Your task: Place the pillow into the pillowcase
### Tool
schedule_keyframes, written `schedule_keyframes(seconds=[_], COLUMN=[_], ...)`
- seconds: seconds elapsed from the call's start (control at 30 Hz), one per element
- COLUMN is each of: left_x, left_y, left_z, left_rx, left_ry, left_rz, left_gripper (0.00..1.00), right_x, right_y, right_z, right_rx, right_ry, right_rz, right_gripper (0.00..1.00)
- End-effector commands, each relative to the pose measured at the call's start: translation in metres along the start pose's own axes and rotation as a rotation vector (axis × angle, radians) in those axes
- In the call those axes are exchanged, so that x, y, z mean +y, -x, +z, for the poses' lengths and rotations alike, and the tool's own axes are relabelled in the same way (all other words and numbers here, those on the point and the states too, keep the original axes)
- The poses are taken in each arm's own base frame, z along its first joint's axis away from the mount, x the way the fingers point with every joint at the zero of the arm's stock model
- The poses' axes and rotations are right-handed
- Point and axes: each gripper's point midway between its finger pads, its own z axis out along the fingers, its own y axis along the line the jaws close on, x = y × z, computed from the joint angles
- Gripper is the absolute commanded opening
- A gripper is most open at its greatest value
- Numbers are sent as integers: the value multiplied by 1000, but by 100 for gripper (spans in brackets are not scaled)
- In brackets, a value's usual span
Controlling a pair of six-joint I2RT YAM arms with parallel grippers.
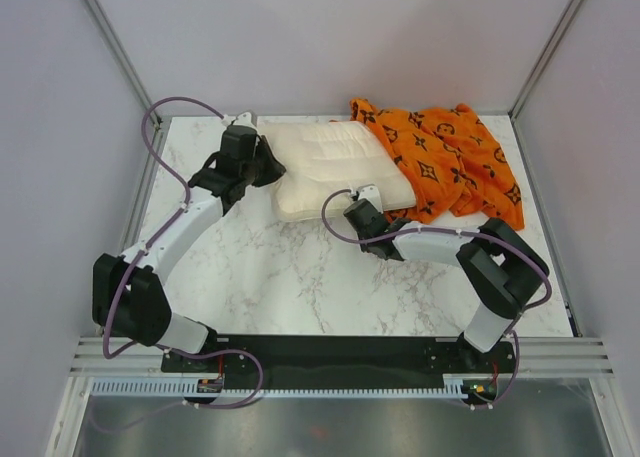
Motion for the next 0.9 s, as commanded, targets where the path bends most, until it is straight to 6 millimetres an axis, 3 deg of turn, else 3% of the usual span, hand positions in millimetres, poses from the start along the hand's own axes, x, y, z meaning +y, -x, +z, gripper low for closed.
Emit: schedule_keyframes(seconds=[0.0,0.07,0.17,0.2,0.27,0.3,0.33,0.43,0.5,0.53,0.63,0.7,0.73,0.83,0.87], left_x=[-26,-26,-25,-24,-24,-22,-23,-32,-34,-43,-46,-38,-34,-18,-14], left_y=[52,52,51,49,46,44,40,28,20,11,-10,-19,-20,-21,-20], left_z=[-22,-24,-25,-24,-23,-23,-23,-25,-26,-28,-28,-29,-30,-38,-40], left_rx=[-133,-126,-126,-120,-114,-110,-103,-98,-103,-94,-78,-73,-75,-103,-116], left_ry=[-84,-83,-83,-81,-80,-77,-80,-82,-63,-78,-72,-56,-48,-4,15], left_rz=[30,36,35,36,28,25,17,30,43,55,68,72,78,106,109], left_gripper=[2,2,2,2,2,2,2,2,2,2,2,2,2,2,2], right_x=[17,31,76,108,140,162,182,210,215,216,212,203,199,167,154], right_y=[6,9,17,17,23,38,37,51,61,62,66,66,68,91,107], right_z=[6,-2,-29,-48,-80,-101,-126,-176,-193,-197,-200,-196,-195,-196,-198], right_rx=[-21,-46,-115,-135,-151,-191,-180,-226,-253,-258,-273,-248,-242,-266,-295], right_ry=[12,55,216,349,525,626,773,967,1026,1042,1045,1013,993,868,810], right_rz=[-2,-26,-93,-122,-162,-161,-185,-238,-250,-260,-267,-260,-254,-202,-167], right_gripper=[1,0,0,0,0,0,0,0,0,0,2,22,47,63,64])
